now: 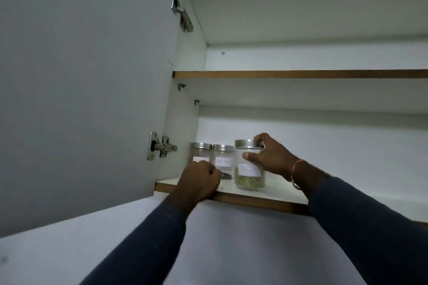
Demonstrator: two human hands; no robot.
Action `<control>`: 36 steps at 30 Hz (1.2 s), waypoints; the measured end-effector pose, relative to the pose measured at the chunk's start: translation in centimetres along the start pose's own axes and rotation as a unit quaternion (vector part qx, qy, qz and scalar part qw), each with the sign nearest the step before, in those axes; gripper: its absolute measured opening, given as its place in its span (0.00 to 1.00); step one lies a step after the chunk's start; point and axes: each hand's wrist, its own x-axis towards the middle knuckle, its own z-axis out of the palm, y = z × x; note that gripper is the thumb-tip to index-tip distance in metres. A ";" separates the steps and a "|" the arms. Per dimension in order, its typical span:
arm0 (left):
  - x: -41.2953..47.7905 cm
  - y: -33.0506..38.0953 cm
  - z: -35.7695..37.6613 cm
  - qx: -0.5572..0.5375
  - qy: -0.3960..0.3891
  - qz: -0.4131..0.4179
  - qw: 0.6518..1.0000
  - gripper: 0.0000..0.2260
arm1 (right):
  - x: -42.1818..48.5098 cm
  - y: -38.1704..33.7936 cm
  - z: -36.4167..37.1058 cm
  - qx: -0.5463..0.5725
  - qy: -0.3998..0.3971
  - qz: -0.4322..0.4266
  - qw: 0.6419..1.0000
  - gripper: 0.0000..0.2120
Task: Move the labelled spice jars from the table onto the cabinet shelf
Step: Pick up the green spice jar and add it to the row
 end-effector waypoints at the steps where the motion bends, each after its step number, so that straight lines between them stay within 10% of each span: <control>1: 0.3 -0.2 0.4 0.009 0.014 -0.007 1.000 0.19 | 0.9 1.0 0.2 -0.001 -0.007 0.014 1.000 0.21; 29: 1.6 -1.5 2.9 0.101 0.161 0.013 0.982 0.11 | 12.1 5.6 4.2 -0.307 -0.083 0.096 0.943 0.26; 36: 1.9 -1.8 3.0 0.101 0.165 0.021 0.981 0.12 | 13.3 2.5 5.1 -0.264 0.011 -0.041 0.963 0.26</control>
